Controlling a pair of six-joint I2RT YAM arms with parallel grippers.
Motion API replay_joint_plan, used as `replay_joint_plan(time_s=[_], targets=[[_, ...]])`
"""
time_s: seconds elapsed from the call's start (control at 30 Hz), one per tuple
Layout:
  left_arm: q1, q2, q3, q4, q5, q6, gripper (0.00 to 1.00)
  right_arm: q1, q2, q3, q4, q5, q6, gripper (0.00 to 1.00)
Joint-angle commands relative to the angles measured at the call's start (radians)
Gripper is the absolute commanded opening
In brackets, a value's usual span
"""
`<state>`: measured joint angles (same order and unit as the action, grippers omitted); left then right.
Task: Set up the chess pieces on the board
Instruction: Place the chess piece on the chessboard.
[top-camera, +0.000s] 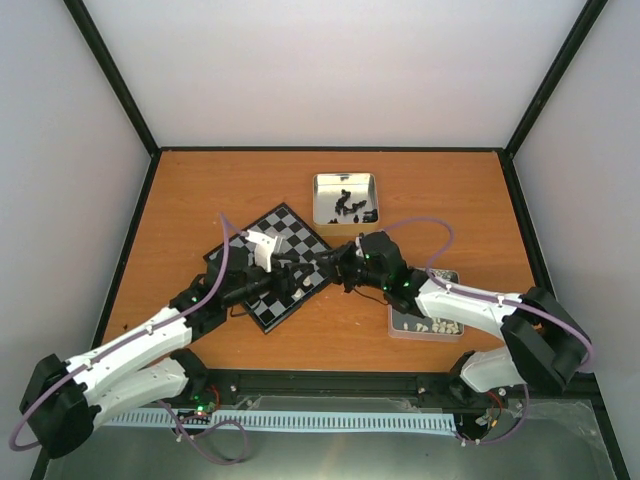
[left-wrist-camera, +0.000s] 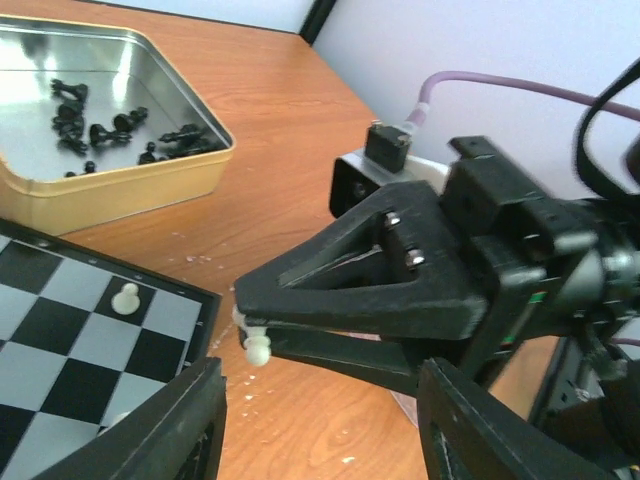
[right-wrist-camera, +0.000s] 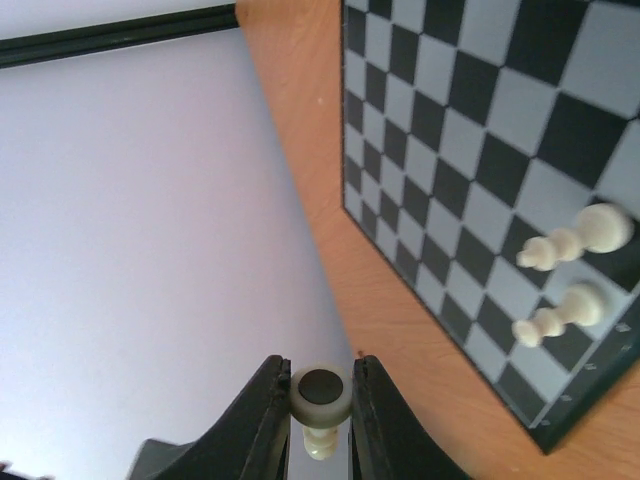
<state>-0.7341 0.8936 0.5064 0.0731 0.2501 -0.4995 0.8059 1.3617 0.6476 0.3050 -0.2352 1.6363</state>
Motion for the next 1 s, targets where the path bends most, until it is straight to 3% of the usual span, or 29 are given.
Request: replay_joint_plan(time_s=[0.0,0.27,0.43,0.7,0.97], targets=[[-0.014,0.027,0.016,0.051,-0.105,-0.023,0.50,0.018,0.024,0.053,0.064,-0.022,0.088,0.16],[-0.017,0.076,0.009,0.065,-0.130,-0.044,0.45,0.029,0.060,0.052,0.111,-0.044,0.126,0.15],[-0.017,0.101,0.029,0.059,-0.139,-0.038,0.31,0.030,0.069,0.047,0.127,-0.057,0.127,0.16],[-0.018,0.114,0.033,0.040,-0.153,-0.054,0.31,0.030,0.087,0.031,0.155,-0.067,0.139,0.15],[-0.017,0.120,0.037,0.037,-0.161,-0.042,0.12,0.032,0.111,0.030,0.177,-0.084,0.146,0.16]])
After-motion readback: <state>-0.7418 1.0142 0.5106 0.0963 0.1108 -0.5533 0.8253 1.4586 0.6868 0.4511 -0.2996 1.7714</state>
